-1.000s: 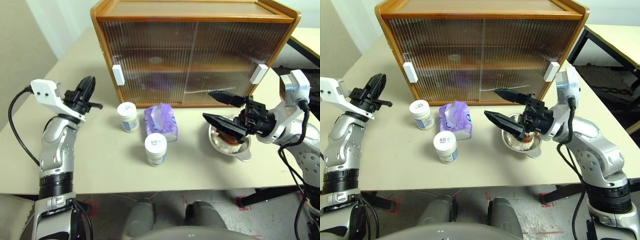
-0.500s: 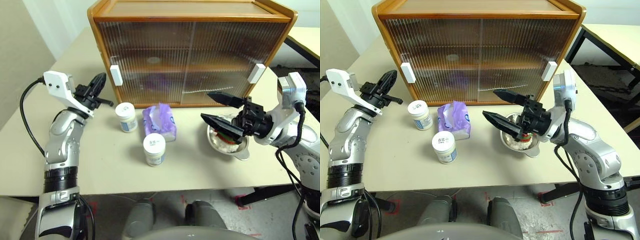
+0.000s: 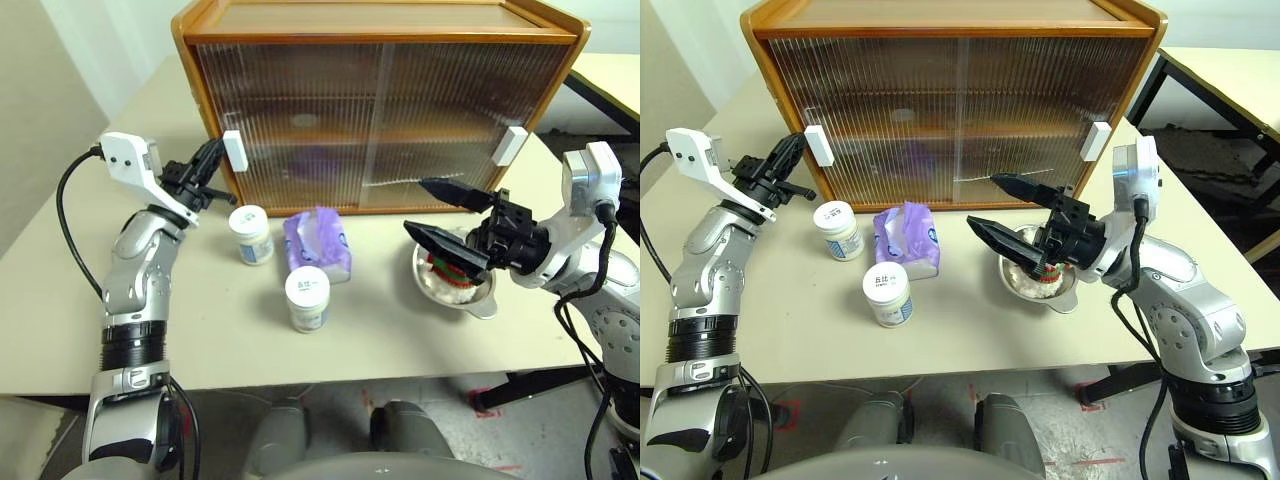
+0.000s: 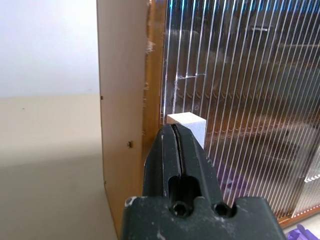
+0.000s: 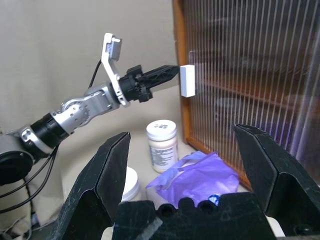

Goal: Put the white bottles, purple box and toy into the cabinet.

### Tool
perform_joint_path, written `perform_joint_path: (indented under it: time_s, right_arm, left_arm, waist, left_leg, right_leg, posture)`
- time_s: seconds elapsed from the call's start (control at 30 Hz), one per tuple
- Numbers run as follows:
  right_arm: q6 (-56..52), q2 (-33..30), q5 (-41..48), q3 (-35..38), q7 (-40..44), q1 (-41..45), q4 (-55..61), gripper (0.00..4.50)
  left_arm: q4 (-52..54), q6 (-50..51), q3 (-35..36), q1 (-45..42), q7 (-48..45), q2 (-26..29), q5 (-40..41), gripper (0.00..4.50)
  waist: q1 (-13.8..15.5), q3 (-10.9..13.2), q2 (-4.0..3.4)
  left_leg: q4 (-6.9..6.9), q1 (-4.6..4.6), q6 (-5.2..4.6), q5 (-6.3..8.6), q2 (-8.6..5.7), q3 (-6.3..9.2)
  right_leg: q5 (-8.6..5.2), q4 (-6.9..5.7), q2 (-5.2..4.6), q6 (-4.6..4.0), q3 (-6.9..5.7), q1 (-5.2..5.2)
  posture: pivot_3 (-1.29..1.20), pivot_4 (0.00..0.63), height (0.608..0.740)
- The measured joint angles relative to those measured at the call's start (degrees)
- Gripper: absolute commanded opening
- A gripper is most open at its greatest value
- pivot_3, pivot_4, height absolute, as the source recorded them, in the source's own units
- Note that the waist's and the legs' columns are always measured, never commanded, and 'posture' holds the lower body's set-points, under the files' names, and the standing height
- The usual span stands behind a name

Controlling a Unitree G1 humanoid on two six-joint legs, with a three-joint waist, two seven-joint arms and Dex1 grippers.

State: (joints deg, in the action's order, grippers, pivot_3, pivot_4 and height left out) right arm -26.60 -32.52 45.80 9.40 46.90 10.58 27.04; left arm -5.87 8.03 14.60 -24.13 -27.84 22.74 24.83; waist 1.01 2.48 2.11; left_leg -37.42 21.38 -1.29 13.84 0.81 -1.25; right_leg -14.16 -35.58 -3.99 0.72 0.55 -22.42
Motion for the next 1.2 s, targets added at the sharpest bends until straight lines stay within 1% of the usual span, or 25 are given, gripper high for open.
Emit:
perform_joint_path:
  time_s: [0.17,0.33,0.53,0.7,0.97,1.2]
  right_arm:
    - [0.3,0.4,0.0,0.3,-0.6,0.0,0.0,4.50]
    - [0.4,0.5,0.1,0.4,-1.2,0.0,0.4,4.50]
    - [0.4,0.5,0.3,0.7,-1.7,-0.6,0.9,4.50]
    - [0.8,0.5,0.3,0.8,-2.1,-1.0,1.1,4.50]
    - [1.2,0.6,0.3,1.4,-2.9,-2.3,2.1,4.50]
    - [1.7,0.7,0.1,2.1,-3.9,-3.1,2.2,4.50]
  left_arm:
    - [-1.9,0.0,-0.3,-0.1,-0.6,-0.2,-0.2,0.05]
    - [-2.6,0.1,-2.1,-1.1,-1.1,-0.7,-0.7,0.05]
    - [-3.6,0.9,-4.4,-2.1,-1.1,-3.0,-1.3,0.05]
    - [-3.8,1.2,-5.3,-2.7,-1.3,-3.9,-1.6,0.05]
    - [-7.5,1.4,-8.3,-8.4,-2.6,-6.4,-3.2,0.05]
    - [-10.6,1.3,-10.3,-11.3,-3.7,-8.8,-4.8,0.05]
  waist:
    - [-0.3,0.0,0.00]
    - [-0.3,0.0,0.00]
    - [-0.4,0.0,0.00]
    - [-1.2,0.0,0.00]
    - [-2.1,0.0,0.00]
    - [-3.3,0.0,0.00]
  left_leg:
    - [-0.06,-0.02,0.00,0.00,0.01,-0.03]
    - [-0.16,0.00,0.00,0.00,0.01,-0.05]
    - [-0.24,0.01,0.00,0.00,0.00,-0.11]
    - [-0.24,-0.01,0.00,0.00,-0.01,-0.12]
    - [-0.40,0.03,0.00,0.00,-0.03,-0.37]
    - [-0.43,0.03,0.01,0.01,-0.03,-0.62]
  right_leg:
    - [-0.01,-0.06,0.04,0.04,0.02,0.00]
    - [0.00,-0.10,0.04,0.08,0.05,0.01]
    - [0.05,-0.12,0.05,0.15,0.13,0.01]
    - [0.05,-0.16,0.07,0.16,0.16,0.01]
    - [0.09,-0.18,0.10,0.24,0.22,0.02]
    - [0.11,-0.18,0.12,0.28,0.32,0.02]
  posture:
    - [-0.03,0.000,0.740]
    - [-0.05,0.000,0.740]
    - [-0.06,0.000,0.740]
    - [-0.07,0.000,0.740]
    - [-0.11,0.000,0.740]
    - [-0.13,0.000,0.740]
